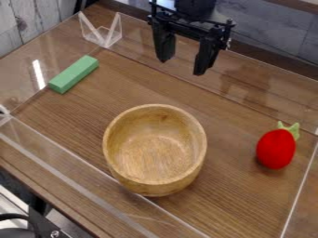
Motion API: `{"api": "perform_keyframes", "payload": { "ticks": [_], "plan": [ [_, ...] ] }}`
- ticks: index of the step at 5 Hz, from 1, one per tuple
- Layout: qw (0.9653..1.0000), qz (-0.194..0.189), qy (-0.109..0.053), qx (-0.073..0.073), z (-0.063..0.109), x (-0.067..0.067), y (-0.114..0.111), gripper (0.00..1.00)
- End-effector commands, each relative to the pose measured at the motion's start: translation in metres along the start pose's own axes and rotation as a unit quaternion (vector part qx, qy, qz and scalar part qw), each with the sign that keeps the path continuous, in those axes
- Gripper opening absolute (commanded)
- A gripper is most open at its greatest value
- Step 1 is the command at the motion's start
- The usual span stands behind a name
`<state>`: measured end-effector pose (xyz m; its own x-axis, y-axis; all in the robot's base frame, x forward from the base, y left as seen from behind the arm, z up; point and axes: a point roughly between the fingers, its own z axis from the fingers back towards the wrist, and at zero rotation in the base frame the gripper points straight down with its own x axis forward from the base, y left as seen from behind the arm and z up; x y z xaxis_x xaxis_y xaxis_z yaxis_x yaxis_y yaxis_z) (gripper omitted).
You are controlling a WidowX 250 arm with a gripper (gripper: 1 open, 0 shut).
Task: Move the red fruit to the left
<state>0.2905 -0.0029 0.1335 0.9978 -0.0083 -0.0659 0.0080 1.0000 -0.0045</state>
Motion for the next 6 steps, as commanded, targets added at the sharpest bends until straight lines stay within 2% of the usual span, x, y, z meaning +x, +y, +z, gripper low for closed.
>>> {"api": "perform_keyframes", "payload": {
  "ticks": [1,2,3,5,6],
  "plan": [
    [0.9998,0.011,0.014,-0.005,-0.005,0.005,-0.006,1.0],
    [0.9998,-0.004,0.016,-0.012,-0.024,0.01,-0.026,1.0],
    [0.9996,-0.019,0.006,-0.018,-0.04,0.017,-0.055,1.0],
    [0.9966,-0.075,-0.023,-0.022,-0.052,0.03,-0.14,1.0],
    [0.9975,-0.058,-0.033,-0.023,-0.063,0.024,-0.138,1.0]
  ]
}}
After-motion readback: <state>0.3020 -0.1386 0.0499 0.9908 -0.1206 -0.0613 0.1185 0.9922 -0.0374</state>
